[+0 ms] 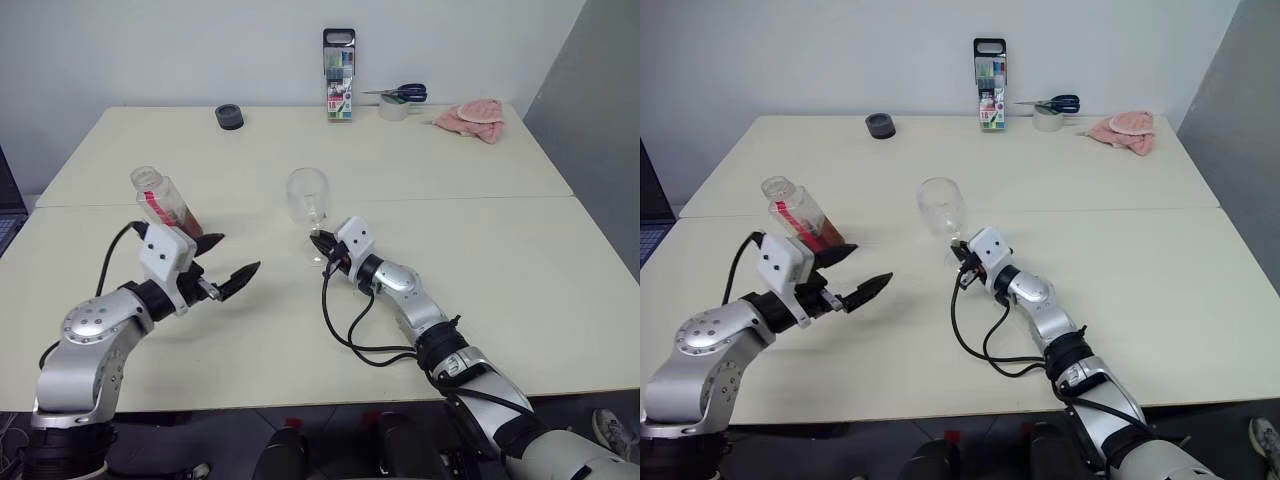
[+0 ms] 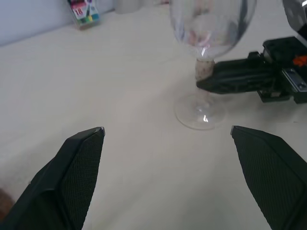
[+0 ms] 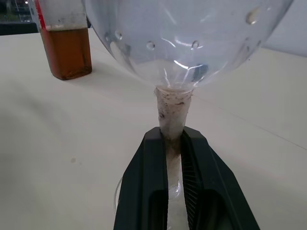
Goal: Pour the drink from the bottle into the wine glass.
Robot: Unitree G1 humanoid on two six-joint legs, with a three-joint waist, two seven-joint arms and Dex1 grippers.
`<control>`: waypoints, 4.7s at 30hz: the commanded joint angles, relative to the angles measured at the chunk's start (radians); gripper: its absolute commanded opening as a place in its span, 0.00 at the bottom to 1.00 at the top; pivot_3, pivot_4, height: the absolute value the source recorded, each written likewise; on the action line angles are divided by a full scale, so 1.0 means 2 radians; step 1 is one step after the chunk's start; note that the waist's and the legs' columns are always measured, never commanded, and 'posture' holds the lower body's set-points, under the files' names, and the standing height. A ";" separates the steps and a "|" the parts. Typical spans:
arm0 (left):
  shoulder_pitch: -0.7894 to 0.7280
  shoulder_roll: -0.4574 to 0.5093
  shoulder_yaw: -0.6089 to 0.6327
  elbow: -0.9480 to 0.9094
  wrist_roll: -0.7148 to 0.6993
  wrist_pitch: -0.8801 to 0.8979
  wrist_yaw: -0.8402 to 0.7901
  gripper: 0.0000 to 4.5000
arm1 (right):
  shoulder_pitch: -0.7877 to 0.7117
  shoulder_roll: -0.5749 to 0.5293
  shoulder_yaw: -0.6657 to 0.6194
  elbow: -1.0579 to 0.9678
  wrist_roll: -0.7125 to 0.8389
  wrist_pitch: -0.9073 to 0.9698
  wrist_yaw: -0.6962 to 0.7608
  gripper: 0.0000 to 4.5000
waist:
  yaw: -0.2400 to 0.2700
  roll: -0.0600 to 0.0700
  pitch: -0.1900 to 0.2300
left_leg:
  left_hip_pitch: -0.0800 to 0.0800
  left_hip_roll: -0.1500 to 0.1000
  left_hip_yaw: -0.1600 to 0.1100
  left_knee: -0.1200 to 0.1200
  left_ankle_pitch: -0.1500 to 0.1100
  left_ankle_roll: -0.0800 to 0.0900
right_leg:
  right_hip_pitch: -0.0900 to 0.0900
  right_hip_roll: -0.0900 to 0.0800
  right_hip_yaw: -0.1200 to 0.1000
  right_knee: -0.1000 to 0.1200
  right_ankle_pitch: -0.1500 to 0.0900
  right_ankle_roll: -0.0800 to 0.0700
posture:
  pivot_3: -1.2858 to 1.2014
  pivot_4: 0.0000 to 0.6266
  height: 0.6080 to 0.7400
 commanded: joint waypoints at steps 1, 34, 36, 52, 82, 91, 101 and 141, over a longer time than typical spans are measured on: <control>-0.014 0.013 0.024 -0.021 -0.020 -0.015 -0.014 1.00 | -0.011 0.003 -0.008 0.015 -0.008 -0.004 0.006 0.03 | 0.000 0.000 0.000 | 0.000 0.000 0.000 0.000 0.000 0.000 | 0.000 0.000 0.000 0.000 0.000 0.000 | 0.52 0.24 1.00; -0.019 -0.051 0.000 -0.025 0.037 -0.052 0.096 1.00 | 0.115 -0.059 -0.004 -0.170 -0.011 0.079 0.065 0.99 | 0.002 0.000 0.000 | 0.000 0.000 0.000 0.000 0.000 0.000 | 0.000 0.000 0.000 0.000 0.000 0.000 | 0.52 0.24 1.00; 0.017 -0.070 0.010 -0.015 0.046 -0.064 0.114 1.00 | 0.153 -0.086 0.010 -0.241 -0.010 0.104 0.091 0.99 | 0.003 0.000 0.000 | -0.001 0.000 0.000 0.000 0.000 0.000 | 0.000 -0.001 0.000 0.000 0.000 0.000 | 0.52 0.24 1.00; 0.049 -0.142 0.040 0.054 0.082 -0.101 0.224 1.00 | 0.217 -0.206 0.027 -0.579 0.101 0.275 0.202 0.99 | 0.019 -0.001 0.000 | -0.001 0.000 -0.001 0.001 0.000 0.000 | 0.001 -0.001 -0.001 -0.001 0.000 0.000 | 0.52 0.24 1.00; -0.147 -0.054 0.020 0.269 0.110 -0.106 0.191 1.00 | 0.160 -0.203 0.033 -0.585 0.114 0.315 0.199 0.99 | 0.021 -0.001 0.000 | -0.001 -0.001 -0.001 0.000 0.000 -0.001 | 0.001 -0.001 -0.001 -0.002 0.000 0.000 | 0.52 0.24 1.00; -0.193 -0.054 0.016 0.343 0.116 -0.143 0.178 1.00 | 0.155 -0.204 0.030 -0.582 0.111 0.314 0.197 0.99 | 0.021 -0.001 0.000 | -0.001 -0.001 -0.001 0.000 0.000 -0.001 | 0.000 -0.001 -0.002 -0.002 0.000 0.000 | 0.52 0.24 1.00; -0.206 -0.055 0.019 0.379 0.112 -0.167 0.169 0.40 | 0.153 -0.202 0.030 -0.578 0.102 0.305 0.189 1.00 | 0.020 -0.001 0.000 | -0.001 -0.001 -0.001 0.001 0.001 -0.001 | 0.000 -0.001 -0.002 -0.001 0.000 0.000 | 0.52 0.24 1.00; -0.414 0.044 -0.227 0.403 0.428 -0.486 0.169 0.37 | 0.115 -0.171 -0.070 -0.649 0.152 0.465 -0.026 1.00 | 0.022 -0.002 0.000 | -0.002 -0.001 -0.001 0.001 0.000 0.000 | 0.000 -0.001 -0.001 -0.001 0.000 0.000 | 0.52 0.24 1.00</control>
